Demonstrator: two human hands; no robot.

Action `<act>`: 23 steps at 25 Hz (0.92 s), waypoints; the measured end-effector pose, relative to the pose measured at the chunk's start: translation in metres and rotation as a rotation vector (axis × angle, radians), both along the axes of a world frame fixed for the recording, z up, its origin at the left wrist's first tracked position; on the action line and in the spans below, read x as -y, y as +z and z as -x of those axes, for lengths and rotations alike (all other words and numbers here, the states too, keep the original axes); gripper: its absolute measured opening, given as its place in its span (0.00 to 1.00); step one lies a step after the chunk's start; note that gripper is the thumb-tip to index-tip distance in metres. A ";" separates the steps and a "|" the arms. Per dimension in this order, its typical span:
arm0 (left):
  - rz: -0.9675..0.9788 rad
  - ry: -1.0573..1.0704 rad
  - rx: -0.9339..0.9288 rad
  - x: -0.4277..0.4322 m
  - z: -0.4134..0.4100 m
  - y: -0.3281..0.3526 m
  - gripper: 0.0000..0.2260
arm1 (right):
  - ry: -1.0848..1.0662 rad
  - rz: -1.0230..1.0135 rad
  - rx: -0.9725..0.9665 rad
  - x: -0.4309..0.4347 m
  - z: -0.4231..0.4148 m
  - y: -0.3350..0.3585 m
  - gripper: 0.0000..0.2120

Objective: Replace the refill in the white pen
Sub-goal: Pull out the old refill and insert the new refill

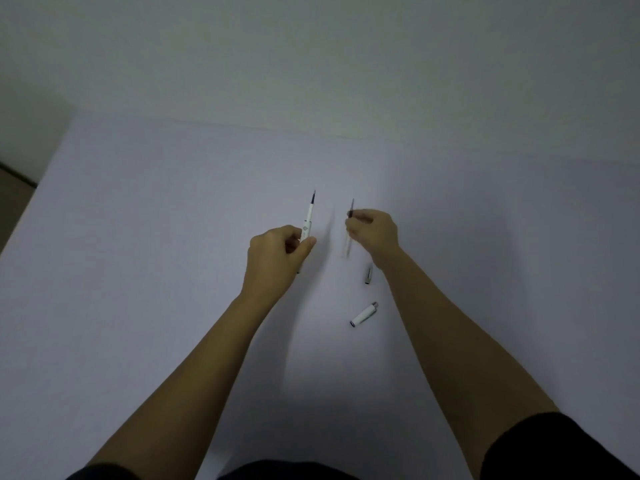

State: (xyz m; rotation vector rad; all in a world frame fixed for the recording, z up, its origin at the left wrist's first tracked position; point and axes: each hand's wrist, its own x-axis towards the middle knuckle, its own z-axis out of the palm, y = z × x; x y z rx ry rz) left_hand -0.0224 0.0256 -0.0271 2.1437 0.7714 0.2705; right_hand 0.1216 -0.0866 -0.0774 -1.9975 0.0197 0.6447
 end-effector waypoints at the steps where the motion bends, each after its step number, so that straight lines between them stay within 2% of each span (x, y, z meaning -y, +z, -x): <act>1: -0.005 -0.021 -0.021 -0.002 0.005 -0.002 0.08 | -0.059 -0.141 -0.073 -0.001 0.000 0.004 0.13; 4: -0.028 -0.066 -0.047 -0.003 0.020 -0.008 0.08 | -0.187 -0.489 -0.204 0.004 0.005 0.018 0.07; 8: -0.042 -0.102 -0.074 0.003 0.026 -0.009 0.08 | -0.280 -0.679 -0.212 0.015 0.009 0.038 0.08; 17: -0.046 -0.122 0.030 0.024 0.025 0.024 0.06 | -0.239 -0.687 -0.139 0.039 0.020 0.094 0.04; 23: 0.128 -0.070 0.093 0.043 0.032 0.054 0.05 | -0.107 -0.532 -0.129 0.054 0.048 0.111 0.09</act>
